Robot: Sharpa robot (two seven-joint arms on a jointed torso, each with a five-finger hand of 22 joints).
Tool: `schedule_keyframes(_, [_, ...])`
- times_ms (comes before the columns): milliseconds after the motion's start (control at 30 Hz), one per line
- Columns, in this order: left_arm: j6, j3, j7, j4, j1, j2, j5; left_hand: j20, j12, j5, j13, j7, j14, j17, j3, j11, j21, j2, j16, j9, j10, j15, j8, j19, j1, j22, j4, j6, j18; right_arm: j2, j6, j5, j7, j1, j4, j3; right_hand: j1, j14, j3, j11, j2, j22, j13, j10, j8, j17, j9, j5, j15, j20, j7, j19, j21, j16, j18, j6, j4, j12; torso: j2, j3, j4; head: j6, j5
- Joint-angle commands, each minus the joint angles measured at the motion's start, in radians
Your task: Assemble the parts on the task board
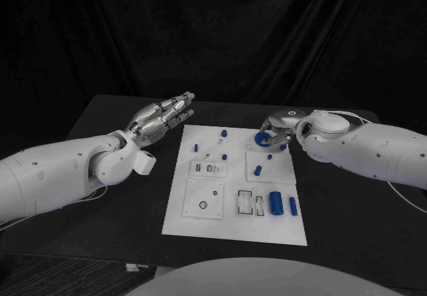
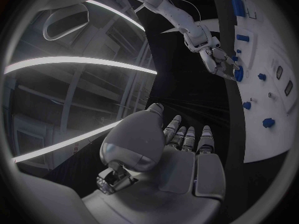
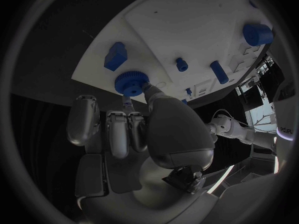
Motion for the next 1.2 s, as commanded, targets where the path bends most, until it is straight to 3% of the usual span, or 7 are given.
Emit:
schedule_keyframes(33, [0.016,0.001,0.008,0.001,-0.001,0.001,0.001,0.008,-0.007,0.006,-0.002,0.002,0.001,-0.001,0.006,0.006,-0.006,0.000,-0.004,0.001,0.000,0.008,0.004,0.001,0.006,-0.001,-0.001,0.003,0.017,0.001,0.029,-0.003,-0.015,-0.006,0.000,-0.001,0.002,0.103,-0.001,0.007,-0.004,0.093,0.263,0.104,0.013,0.263,0.010,-0.005,0.008,0.009,0.004,-0.004,-0.009,0.003,-0.001,0.012,-0.008,0.003,0.000,-0.0008,-0.0022,-0.001,0.001])
schedule_keyframes(200, [0.019,0.001,0.006,0.001,-0.002,0.002,0.001,0.008,-0.007,0.006,-0.002,0.002,0.001,-0.001,0.006,0.006,-0.006,0.000,-0.004,0.001,0.000,0.008,0.004,0.001,0.006,-0.001,-0.001,0.003,0.017,0.002,0.037,-0.003,-0.012,-0.007,-0.002,-0.001,0.004,0.103,-0.001,0.013,-0.003,0.090,0.263,0.104,0.025,0.263,0.021,0.005,0.013,0.013,0.011,-0.008,-0.017,0.003,0.000,0.018,-0.013,0.003,0.000,-0.0003,-0.0012,-0.002,0.000])
schedule_keyframes(333, [0.022,0.001,0.005,0.000,-0.002,0.003,0.001,0.008,-0.007,0.006,-0.002,0.002,0.001,-0.001,0.006,0.006,-0.006,0.000,-0.004,0.001,0.000,0.008,0.004,0.001,0.006,-0.001,-0.001,0.003,0.017,0.004,0.040,-0.003,-0.003,-0.007,-0.002,-0.001,0.044,0.103,0.028,0.018,0.001,0.087,0.263,0.104,0.061,0.263,0.053,0.167,0.018,0.018,0.016,-0.013,-0.032,0.003,0.003,0.034,-0.051,0.003,-0.001,0.0001,-0.0020,-0.003,0.002])
schedule_keyframes(467, [0.025,0.001,0.003,0.000,-0.002,0.004,0.001,0.010,-0.007,0.006,-0.002,0.002,0.001,-0.001,0.008,0.007,-0.006,0.000,-0.004,0.001,0.000,0.009,0.003,0.001,0.006,-0.001,-0.001,0.002,0.017,0.005,0.036,-0.003,0.005,-0.008,-0.001,-0.001,0.051,0.103,0.039,0.017,0.000,0.087,0.263,0.104,0.072,0.263,0.064,0.195,0.017,0.019,0.014,-0.013,-0.036,0.003,0.003,0.033,-0.061,0.003,-0.001,-0.0003,-0.0018,-0.002,0.002])
schedule_keyframes(800, [0.028,0.001,0.000,0.000,-0.003,0.004,0.001,0.015,-0.007,0.006,-0.002,0.004,0.001,-0.001,0.013,0.009,-0.006,0.000,-0.004,0.001,0.000,0.014,0.003,0.001,0.007,-0.001,0.000,0.000,0.017,0.009,0.028,-0.003,0.012,-0.008,-0.001,-0.001,0.035,0.103,0.041,0.014,-0.002,0.089,0.263,0.104,0.079,0.263,0.081,0.122,0.015,0.018,0.010,-0.013,-0.042,0.003,0.004,-0.002,-0.061,0.003,0.000,-0.0008,-0.0016,0.001,0.002])
schedule_keyframes(1000, [0.028,0.001,0.000,0.000,-0.003,0.003,0.001,0.016,-0.007,0.006,-0.002,0.004,0.001,-0.001,0.014,0.009,-0.006,0.000,-0.004,0.001,0.000,0.015,0.003,0.001,0.007,-0.001,0.000,-0.001,0.017,0.009,-0.011,-0.003,0.024,-0.008,0.001,-0.001,0.015,0.103,0.028,0.007,-0.007,0.088,0.263,0.104,0.043,0.263,0.069,0.014,0.010,0.014,-0.001,-0.015,-0.056,0.003,0.006,-0.107,-0.052,0.003,-0.001,-0.0007,-0.0005,0.005,0.001])
schedule_keyframes(1200, [0.027,0.001,0.000,0.001,-0.003,0.003,0.001,0.017,-0.007,0.007,-0.002,0.004,0.001,-0.001,0.015,0.010,-0.006,0.000,-0.004,0.001,0.000,0.016,0.003,0.001,0.007,-0.001,0.000,-0.001,0.017,0.001,-0.067,-0.003,0.040,-0.007,0.010,-0.001,0.005,0.103,0.012,-0.004,-0.012,0.090,0.263,0.104,0.018,0.263,0.045,-0.030,0.001,0.006,-0.015,-0.013,-0.064,0.003,0.007,-0.182,-0.040,0.003,-0.001,-0.0003,-0.0005,0.011,-0.001])
